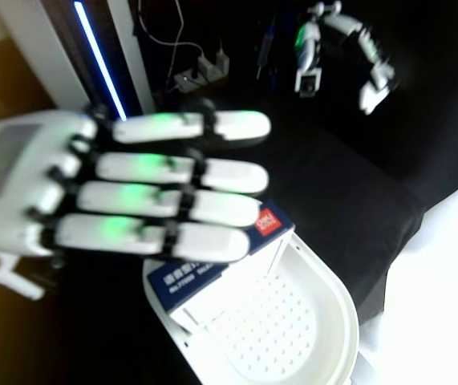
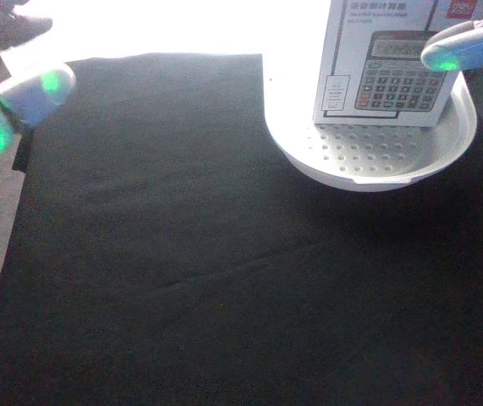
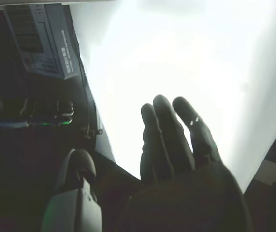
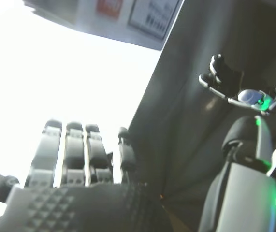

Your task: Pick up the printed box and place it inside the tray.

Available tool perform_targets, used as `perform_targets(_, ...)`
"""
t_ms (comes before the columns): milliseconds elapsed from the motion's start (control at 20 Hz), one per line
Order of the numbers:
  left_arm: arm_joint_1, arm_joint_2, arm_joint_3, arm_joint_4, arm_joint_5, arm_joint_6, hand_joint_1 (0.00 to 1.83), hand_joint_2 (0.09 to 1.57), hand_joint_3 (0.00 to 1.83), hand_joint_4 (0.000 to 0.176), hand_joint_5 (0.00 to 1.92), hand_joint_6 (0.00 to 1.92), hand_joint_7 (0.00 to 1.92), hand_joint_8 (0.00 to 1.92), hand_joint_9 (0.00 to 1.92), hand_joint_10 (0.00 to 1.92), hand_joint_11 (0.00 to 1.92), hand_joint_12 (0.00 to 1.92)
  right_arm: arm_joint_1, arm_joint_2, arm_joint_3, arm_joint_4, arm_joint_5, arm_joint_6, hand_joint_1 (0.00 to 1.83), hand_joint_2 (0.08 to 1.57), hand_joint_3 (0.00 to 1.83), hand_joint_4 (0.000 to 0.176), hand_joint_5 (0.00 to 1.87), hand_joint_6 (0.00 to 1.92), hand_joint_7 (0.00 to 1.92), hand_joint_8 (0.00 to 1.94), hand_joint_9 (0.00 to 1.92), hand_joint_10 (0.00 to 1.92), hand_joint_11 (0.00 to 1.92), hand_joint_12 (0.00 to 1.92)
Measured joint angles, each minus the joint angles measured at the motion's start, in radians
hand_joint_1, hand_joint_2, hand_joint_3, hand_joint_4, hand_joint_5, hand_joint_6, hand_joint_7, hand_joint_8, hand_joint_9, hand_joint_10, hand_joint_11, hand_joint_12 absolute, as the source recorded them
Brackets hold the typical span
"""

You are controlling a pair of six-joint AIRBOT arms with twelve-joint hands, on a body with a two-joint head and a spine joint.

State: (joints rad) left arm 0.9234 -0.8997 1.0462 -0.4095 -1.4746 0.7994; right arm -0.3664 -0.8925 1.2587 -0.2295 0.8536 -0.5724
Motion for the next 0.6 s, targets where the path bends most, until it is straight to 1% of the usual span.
perform_targets(50,0.011,0.017,-0.015,0.003,-0.013,0.023,0.42,1.11,0.0,0.029,0.21,0.0,0.49,0.0,0.4,0.0,0.0,1.09,-0.009,0.003,-0.01,-0.004,0.014,0.0,0.66,0.64,0.01,0.176,0.0,0.0,0.0,0.0,0.0,0.0,0.0,0.0)
perform_targets(100,0.018,0.028,-0.023,0.006,-0.02,0.04,0.47,1.1,0.0,0.037,0.15,0.0,0.5,0.0,0.37,0.0,0.0,1.03,-0.016,0.006,-0.022,-0.01,0.02,0.001,0.66,0.62,0.0,0.176,0.0,0.0,0.0,0.0,0.0,0.0,0.0,0.0)
perform_targets(150,0.029,0.037,-0.024,0.014,-0.038,0.043,0.49,1.1,0.0,0.044,0.12,0.0,0.49,0.0,0.35,0.0,0.0,1.03,-0.02,0.006,-0.031,-0.015,0.032,0.0,0.66,0.61,0.0,0.176,0.0,0.0,0.0,0.0,0.0,0.0,0.0,0.0)
perform_targets(200,0.031,0.044,-0.025,0.024,-0.054,0.047,0.54,1.08,0.0,0.052,0.08,0.0,0.44,0.0,0.31,0.0,0.0,1.03,-0.02,0.009,-0.047,-0.015,0.051,-0.006,0.64,0.61,0.0,0.176,0.0,0.0,0.0,0.0,0.0,0.0,0.0,0.0)
perform_targets(250,0.03,0.044,-0.025,0.029,-0.072,0.055,0.57,1.05,0.0,0.075,0.07,0.0,0.4,0.0,0.29,0.0,0.0,0.99,-0.025,0.017,-0.061,-0.016,0.068,-0.018,0.63,0.62,0.0,0.176,0.0,0.0,0.0,0.0,0.0,0.0,0.0,0.0)
perform_targets(300,0.03,0.044,-0.029,0.043,-0.085,0.076,0.64,1.03,0.0,0.091,0.08,0.0,0.33,0.0,0.27,0.0,0.0,0.95,-0.03,0.027,-0.076,-0.011,0.09,-0.026,0.64,0.6,0.0,0.176,0.0,0.0,0.0,0.0,0.0,0.0,0.0,0.0)
perform_targets(350,0.03,0.044,-0.041,0.049,-0.097,0.084,0.64,1.0,0.0,0.1,0.07,0.0,0.25,0.0,0.24,0.0,0.0,0.82,-0.034,0.036,-0.087,-0.017,0.1,-0.029,0.61,0.61,0.0,0.176,0.0,0.0,0.0,0.0,0.0,0.0,0.04,0.02)
perform_targets(450,0.03,0.044,-0.047,0.086,-0.111,0.095,0.63,1.0,0.0,0.097,0.08,0.0,0.22,0.0,0.22,0.0,0.0,0.84,-0.038,0.043,-0.101,-0.011,0.108,-0.029,0.61,0.61,0.0,0.176,0.0,0.0,0.0,0.0,0.0,0.0,0.05,0.03)
perform_targets(500,0.03,0.044,-0.048,0.104,-0.121,0.1,0.61,1.0,0.0,0.105,0.06,0.0,0.2,0.0,0.18,0.0,0.0,0.73,-0.05,0.047,-0.105,-0.007,0.123,-0.029,0.62,0.64,0.0,0.176,0.0,0.0,0.0,0.0,0.0,0.0,0.01,0.42)
perform_targets(550,0.029,0.044,-0.049,0.114,-0.13,0.118,0.62,0.99,0.0,0.103,0.05,0.0,0.2,0.0,0.16,0.0,0.0,0.68,-0.073,0.055,-0.113,0.002,0.142,-0.029,0.63,0.6,0.0,0.176,0.0,0.0,0.0,0.0,0.0,0.0,0.0,0.42)
perform_targets(600,0.027,0.044,-0.049,0.116,-0.13,0.13,0.62,0.99,0.0,0.103,0.05,0.0,0.2,0.0,0.16,0.0,0.0,0.68,-0.09,0.062,-0.119,0.008,0.152,-0.029,0.63,0.6,0.0,0.176,0.0,0.0,0.0,0.0,0.0,0.0,0.0,0.42)
